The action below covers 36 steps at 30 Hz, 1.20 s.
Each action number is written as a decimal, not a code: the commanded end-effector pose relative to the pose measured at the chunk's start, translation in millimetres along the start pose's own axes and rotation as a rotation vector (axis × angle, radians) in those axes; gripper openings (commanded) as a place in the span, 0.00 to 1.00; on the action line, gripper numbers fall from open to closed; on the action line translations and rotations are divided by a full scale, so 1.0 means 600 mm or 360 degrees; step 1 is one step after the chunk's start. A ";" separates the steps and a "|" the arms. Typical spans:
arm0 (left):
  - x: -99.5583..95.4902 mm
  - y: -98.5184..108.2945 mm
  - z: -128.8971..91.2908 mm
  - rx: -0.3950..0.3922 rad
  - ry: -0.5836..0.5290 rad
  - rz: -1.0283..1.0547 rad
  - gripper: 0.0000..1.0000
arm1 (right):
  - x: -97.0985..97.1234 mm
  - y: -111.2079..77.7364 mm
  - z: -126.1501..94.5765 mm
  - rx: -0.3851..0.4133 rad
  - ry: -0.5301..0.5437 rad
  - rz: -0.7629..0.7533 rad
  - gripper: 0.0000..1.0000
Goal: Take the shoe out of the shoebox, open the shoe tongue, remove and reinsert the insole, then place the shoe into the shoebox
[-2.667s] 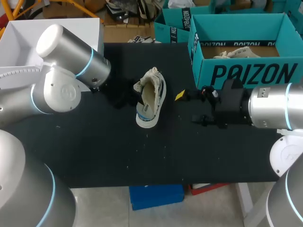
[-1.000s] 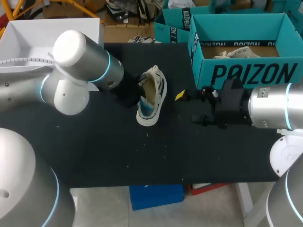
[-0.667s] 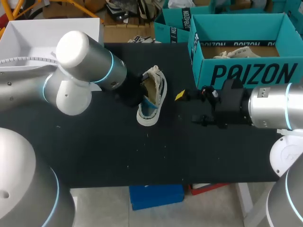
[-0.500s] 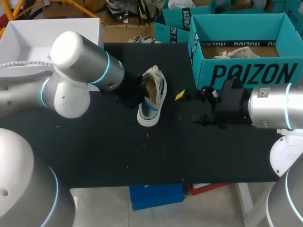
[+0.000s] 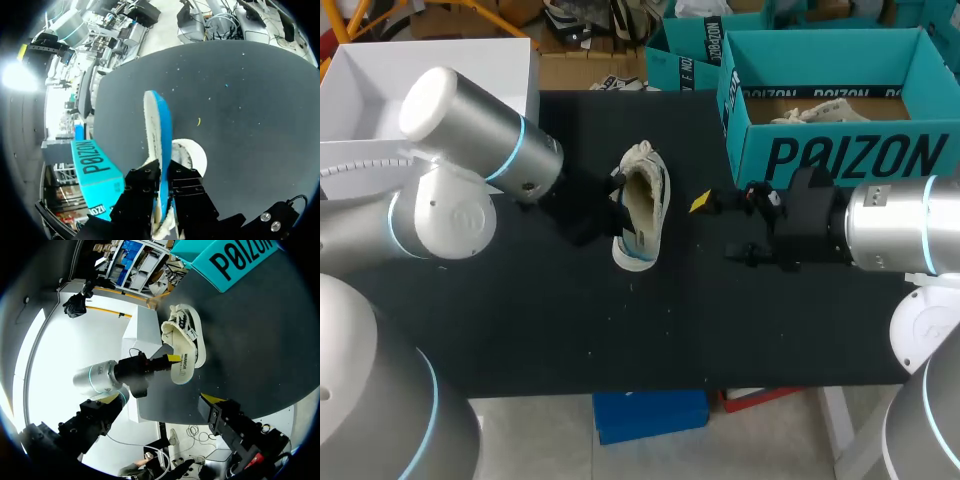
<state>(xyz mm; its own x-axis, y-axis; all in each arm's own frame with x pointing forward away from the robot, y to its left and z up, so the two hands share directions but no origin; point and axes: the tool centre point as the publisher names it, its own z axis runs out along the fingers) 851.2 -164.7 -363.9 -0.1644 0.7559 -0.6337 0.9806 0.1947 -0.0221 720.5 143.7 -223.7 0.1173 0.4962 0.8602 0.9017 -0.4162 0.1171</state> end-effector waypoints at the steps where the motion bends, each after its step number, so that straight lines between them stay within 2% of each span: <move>1: 0.007 0.030 0.033 0.0010 0.0076 -0.0013 0.38 | 0.000 0.000 0.000 0.0001 -0.0001 0.0000 1.00; 3: 0.013 0.046 0.034 -0.0020 0.0111 -0.0016 0.49 | 0.000 0.000 0.000 0.0001 -0.0001 0.0000 1.00; 7: 0.019 0.081 0.024 -0.0088 0.0143 -0.0028 0.50 | 0.000 0.000 0.000 0.0001 -0.0001 0.0000 1.00; 9: 0.017 0.094 0.015 -0.0113 0.0139 -0.0035 0.54 | 0.000 0.000 0.000 0.0001 -0.0001 0.0000 1.00; 14: 0.011 0.112 0.005 -0.0155 0.0131 -0.0021 0.53 | 0.000 0.000 0.000 0.0001 -0.0001 0.0000 1.00; 20: 0.010 0.115 0.007 -0.0167 0.0128 -0.0017 0.47 | 0.000 0.000 0.000 0.0001 -0.0001 0.0000 1.00; 29: 0.021 0.122 0.013 -0.0228 0.0182 0.0014 0.44 | 0.000 0.000 0.000 0.0001 -0.0001 0.0000 1.00; 34: 0.015 0.136 0.008 -0.0269 0.0179 0.0014 0.44 | 0.000 0.000 0.000 0.0001 -0.0001 0.0000 1.00; 36: 0.013 0.138 0.005 -0.0281 0.0171 0.0018 0.38 | 0.000 0.000 0.000 0.0001 -0.0001 0.0000 1.00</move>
<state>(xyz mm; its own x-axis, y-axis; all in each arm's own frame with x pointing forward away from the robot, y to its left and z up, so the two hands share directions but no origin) 931.7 -144.1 -374.1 -0.1732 0.8173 -0.5495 0.9515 0.2829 0.1208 720.5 143.7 -223.7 0.1174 0.4962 0.8602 0.9017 -0.4162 0.1171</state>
